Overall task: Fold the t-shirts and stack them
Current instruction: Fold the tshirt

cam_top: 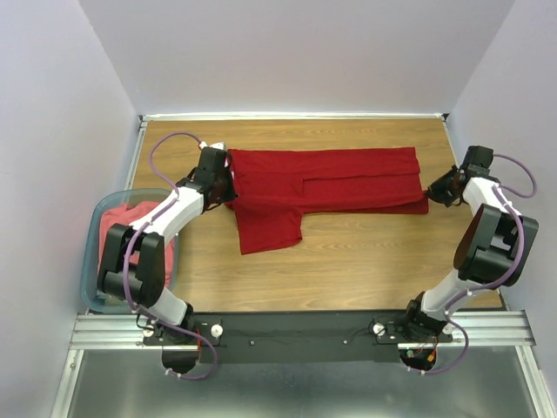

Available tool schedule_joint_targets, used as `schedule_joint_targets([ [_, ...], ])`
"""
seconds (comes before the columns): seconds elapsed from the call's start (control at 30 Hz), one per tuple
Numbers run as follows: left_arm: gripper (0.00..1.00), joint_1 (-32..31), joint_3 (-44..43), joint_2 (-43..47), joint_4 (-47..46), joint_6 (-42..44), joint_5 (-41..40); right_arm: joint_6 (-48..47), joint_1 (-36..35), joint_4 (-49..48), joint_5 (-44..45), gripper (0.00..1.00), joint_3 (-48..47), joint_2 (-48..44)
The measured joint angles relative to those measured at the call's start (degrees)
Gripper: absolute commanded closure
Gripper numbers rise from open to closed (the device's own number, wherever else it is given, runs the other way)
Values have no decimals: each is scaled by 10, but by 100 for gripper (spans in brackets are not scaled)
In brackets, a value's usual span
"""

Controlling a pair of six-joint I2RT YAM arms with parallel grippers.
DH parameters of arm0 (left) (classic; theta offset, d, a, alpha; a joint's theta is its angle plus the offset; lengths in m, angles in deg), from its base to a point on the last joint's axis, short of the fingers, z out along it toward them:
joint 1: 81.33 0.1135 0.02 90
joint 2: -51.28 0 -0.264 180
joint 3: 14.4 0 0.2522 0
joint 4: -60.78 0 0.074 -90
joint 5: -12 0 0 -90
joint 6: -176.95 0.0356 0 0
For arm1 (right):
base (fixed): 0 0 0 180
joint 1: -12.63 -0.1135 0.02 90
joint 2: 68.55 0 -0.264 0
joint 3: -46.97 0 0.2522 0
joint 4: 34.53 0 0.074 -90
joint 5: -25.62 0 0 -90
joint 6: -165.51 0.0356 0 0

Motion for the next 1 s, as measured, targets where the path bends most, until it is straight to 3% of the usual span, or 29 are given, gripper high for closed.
schedule_joint_targets([
  [0.9, 100, 26, -85, -133, -12, 2, 0, 8, -17, -41, -12, 98, -81, 136],
  [1.0, 88, 27, -85, -147, -12, 2, 0, 5, -22, -44, -12, 92, -87, 146],
])
